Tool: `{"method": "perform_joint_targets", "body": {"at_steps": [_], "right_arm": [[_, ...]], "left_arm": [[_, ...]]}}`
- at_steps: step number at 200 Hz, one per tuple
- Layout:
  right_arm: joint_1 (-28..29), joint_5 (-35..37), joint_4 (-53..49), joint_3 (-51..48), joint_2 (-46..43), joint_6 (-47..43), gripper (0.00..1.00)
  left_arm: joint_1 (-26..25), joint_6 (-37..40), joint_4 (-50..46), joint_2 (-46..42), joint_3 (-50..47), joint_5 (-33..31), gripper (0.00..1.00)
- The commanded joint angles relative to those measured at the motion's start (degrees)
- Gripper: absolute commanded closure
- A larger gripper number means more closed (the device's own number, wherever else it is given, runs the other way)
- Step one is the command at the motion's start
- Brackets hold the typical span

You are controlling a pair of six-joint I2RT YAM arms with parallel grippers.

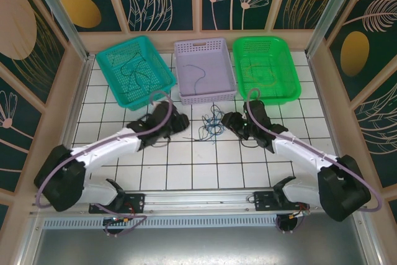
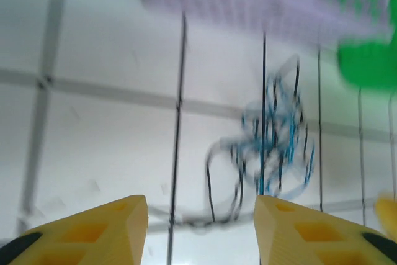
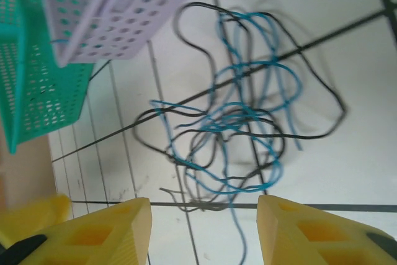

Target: Untangle the cables

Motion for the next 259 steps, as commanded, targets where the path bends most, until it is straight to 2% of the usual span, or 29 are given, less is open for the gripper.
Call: {"method": "perform_joint_targets", "body": {"at_steps": [1,29,47,64,81,113,150,182,224,259], "right_arm": [[-1.50,-4.27,5.34,-0.04,2.12,4.20,0.51],[-1.93,-5.92,7.62,0.71,6.27,11.64,0.51],[-2.52,-6.57,9.28,2.04,8.95,12.00,0.53],[-2.15,-1.27,4.68,6.64,11.24,4.65,0.57],[-2.01,2.91,0.72,9.66,13.55,-4.07,0.59],[-2.75,0.85,-0.46,10.44,16.35,-16.72,0.66],[-2.78,-1.25,-0.10,8.46,17.19,-24.37,0.62],[-2.82,-5.12,1.59,9.17,19.47,-29.03,0.62],[-2.74,-8.49,2.45,10.98,24.06,-30.24,0.69],[-2.60,-9.04,3.56,11.30,25.26,-29.58,0.71]], "left_arm": [[-5.05,-6.50,10.38,5.63,2.39,-0.64,0.44],[-7.87,-4.88,10.19,13.16,8.96,-2.67,0.33],[-7.80,-2.47,5.79,16.46,14.21,-5.69,0.32],[-7.81,0.17,-1.28,20.62,19.41,-9.26,0.36],[-7.89,1.38,-1.06,22.56,19.40,-9.55,0.38],[-7.84,1.51,-0.31,25.43,18.52,-8.96,0.43],[-7.89,1.23,0.52,26.13,17.06,-11.93,0.57],[-7.81,2.12,2.59,27.00,16.50,-11.66,0.66],[-7.82,1.69,4.61,27.44,14.95,-11.55,0.75],[-7.85,1.95,5.83,27.90,14.74,-10.67,0.88]]}}
